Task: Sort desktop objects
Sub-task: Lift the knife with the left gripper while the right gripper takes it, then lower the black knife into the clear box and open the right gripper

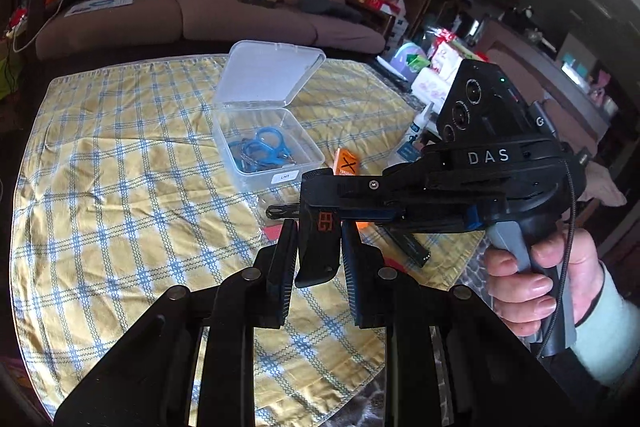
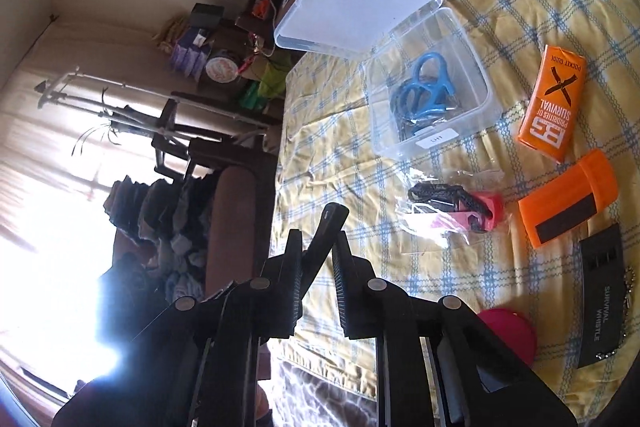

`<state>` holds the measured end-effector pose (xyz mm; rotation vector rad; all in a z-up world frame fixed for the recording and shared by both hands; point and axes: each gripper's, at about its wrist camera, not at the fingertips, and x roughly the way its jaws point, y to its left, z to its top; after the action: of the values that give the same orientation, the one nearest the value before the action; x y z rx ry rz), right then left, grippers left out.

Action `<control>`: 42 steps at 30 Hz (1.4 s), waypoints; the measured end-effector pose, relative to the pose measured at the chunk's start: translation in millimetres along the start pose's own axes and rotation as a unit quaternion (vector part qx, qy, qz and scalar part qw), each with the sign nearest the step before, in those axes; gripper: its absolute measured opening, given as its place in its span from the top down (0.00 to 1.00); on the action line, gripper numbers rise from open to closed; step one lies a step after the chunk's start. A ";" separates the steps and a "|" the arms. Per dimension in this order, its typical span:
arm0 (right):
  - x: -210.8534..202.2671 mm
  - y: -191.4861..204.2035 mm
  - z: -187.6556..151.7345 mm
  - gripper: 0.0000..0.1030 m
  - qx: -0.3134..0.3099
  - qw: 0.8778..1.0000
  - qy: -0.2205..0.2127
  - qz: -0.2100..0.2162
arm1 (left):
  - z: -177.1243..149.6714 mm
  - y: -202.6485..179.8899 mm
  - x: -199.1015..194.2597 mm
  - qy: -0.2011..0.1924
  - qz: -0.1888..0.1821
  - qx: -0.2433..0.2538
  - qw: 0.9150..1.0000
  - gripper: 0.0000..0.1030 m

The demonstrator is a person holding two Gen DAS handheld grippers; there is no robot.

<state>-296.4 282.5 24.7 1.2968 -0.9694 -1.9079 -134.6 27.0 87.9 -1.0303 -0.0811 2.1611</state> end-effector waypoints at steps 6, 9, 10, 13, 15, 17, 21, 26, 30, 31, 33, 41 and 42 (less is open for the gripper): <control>-9.7 3.0 5.0 0.93 -0.006 1.000 -0.012 -0.009 | -2.2 -5.0 9.5 -0.001 -0.010 -0.003 1.000 0.80; -14.7 5.8 11.9 0.94 -0.021 0.999 -0.017 -0.026 | 0.3 -8.7 16.9 -0.006 -0.015 -0.009 1.000 0.79; -16.5 5.2 15.2 0.94 -0.021 0.999 -0.019 -0.031 | 2.0 -8.8 20.0 -0.004 -0.019 -0.012 1.000 0.78; -24.4 3.0 33.4 0.94 -0.023 0.998 -0.035 -0.047 | 4.1 -4.9 23.8 -0.005 -0.020 -0.024 0.999 0.64; -26.9 3.9 49.6 0.94 -0.034 0.996 -0.042 -0.065 | 3.6 1.5 24.5 -0.004 -0.015 -0.036 0.999 0.57; -27.2 2.0 65.6 0.94 -0.048 0.994 -0.047 -0.090 | 3.1 9.5 23.2 -0.002 -0.013 -0.049 0.999 0.57; -24.0 -2.9 95.7 0.94 -0.075 0.986 -0.055 -0.136 | 4.3 22.6 16.2 -0.007 -0.010 -0.064 0.998 0.57; -5.3 -0.7 107.0 0.94 -0.127 0.973 -0.041 -0.189 | 7.3 28.9 13.2 -0.012 -0.006 -0.068 0.998 0.57; 10.5 -4.3 108.5 0.94 -0.153 0.963 -0.030 -0.218 | 7.4 28.1 17.0 -0.007 -0.007 -0.065 0.998 0.57; 13.9 -5.1 108.2 0.94 -0.157 0.961 -0.028 -0.224 | 7.2 27.7 17.7 -0.005 -0.008 -0.065 0.998 0.57; 16.4 -6.9 110.3 0.94 -0.156 0.961 -0.026 -0.225 | 6.6 25.8 17.7 -0.005 -0.009 -0.063 0.998 0.57; 0.4 7.3 111.7 0.94 -0.172 0.959 -0.010 -0.226 | 8.6 28.2 13.1 -0.009 -0.015 -0.070 0.997 0.57; 0.0 9.1 111.6 0.94 -0.177 0.957 -0.008 -0.231 | 8.6 28.4 12.7 -0.010 -0.015 -0.070 0.997 0.57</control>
<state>-400.9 302.6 59.7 1.3684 -0.3106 -2.3095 -162.5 16.3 75.6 -1.0790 -0.2587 2.1631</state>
